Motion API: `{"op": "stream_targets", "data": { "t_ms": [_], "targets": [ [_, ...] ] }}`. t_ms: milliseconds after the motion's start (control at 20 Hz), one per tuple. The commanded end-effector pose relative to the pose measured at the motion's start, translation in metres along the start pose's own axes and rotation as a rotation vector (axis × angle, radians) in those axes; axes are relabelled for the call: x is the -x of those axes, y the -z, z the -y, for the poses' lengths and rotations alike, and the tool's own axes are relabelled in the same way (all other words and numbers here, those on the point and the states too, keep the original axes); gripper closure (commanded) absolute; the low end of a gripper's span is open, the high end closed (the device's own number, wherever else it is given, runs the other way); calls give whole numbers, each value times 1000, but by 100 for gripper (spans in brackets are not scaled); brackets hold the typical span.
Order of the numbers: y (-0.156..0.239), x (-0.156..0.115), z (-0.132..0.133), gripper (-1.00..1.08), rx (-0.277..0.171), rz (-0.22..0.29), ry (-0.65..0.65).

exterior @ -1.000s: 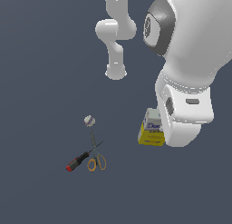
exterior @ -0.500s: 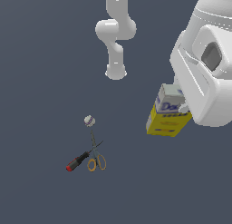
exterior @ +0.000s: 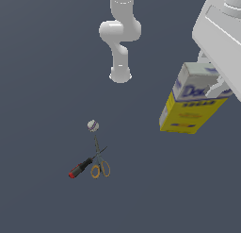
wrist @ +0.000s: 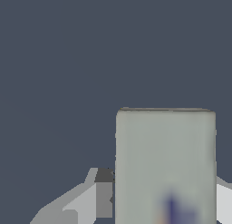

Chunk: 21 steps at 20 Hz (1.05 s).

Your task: Pick up a designated object from a clutter of objects.

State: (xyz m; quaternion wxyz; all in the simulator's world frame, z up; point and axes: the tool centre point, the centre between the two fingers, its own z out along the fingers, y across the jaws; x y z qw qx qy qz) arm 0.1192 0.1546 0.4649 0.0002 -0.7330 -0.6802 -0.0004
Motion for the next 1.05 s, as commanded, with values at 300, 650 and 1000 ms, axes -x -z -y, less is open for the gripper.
{"op": "stream_targets", "data": {
  "t_ms": [300, 650, 1000],
  "targets": [
    [29, -4, -2, 108, 0, 0, -1],
    [39, -6, -4, 108, 0, 0, -1],
    [41, -6, -4, 108, 0, 1, -1]
  ]
}}
